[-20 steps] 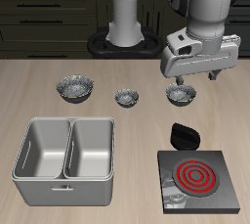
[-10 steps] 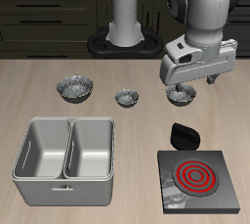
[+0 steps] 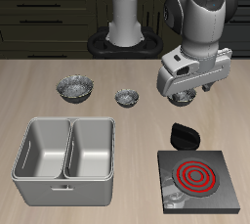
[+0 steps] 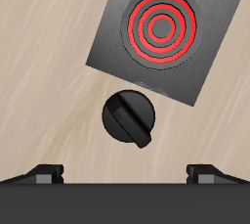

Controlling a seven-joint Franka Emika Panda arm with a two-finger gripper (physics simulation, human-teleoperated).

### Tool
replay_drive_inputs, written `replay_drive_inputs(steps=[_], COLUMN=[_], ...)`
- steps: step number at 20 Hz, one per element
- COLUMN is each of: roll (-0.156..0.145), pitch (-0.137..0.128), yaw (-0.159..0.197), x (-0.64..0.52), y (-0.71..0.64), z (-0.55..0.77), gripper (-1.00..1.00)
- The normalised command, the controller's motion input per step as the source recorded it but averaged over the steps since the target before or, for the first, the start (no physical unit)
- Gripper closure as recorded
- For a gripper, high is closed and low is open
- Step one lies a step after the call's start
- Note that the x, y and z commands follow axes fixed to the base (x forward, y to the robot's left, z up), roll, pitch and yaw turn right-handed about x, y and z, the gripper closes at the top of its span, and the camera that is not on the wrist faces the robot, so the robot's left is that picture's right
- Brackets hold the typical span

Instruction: Turn off the flat stove

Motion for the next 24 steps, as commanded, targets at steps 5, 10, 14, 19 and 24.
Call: replay_drive_inputs(steps=[5, 10, 14, 19, 24], roll=[0.011, 0.005, 0.01, -0.002, -0.003], pitch=[0.011, -0.011, 0.007, 0.013, 0.007], yaw=[0.032, 0.081, 0.053, 0.049, 0.046], x=[-0.04, -0.02, -0.02, -0.01, -0.02], y=[0.0, -0.02, -0.05, -0.03, -0.02], z=[-0.23, -0.25, -0.24, -0.2, -0.17], gripper=[-1.0, -1.0, -1.0, -1.0, -1.0])
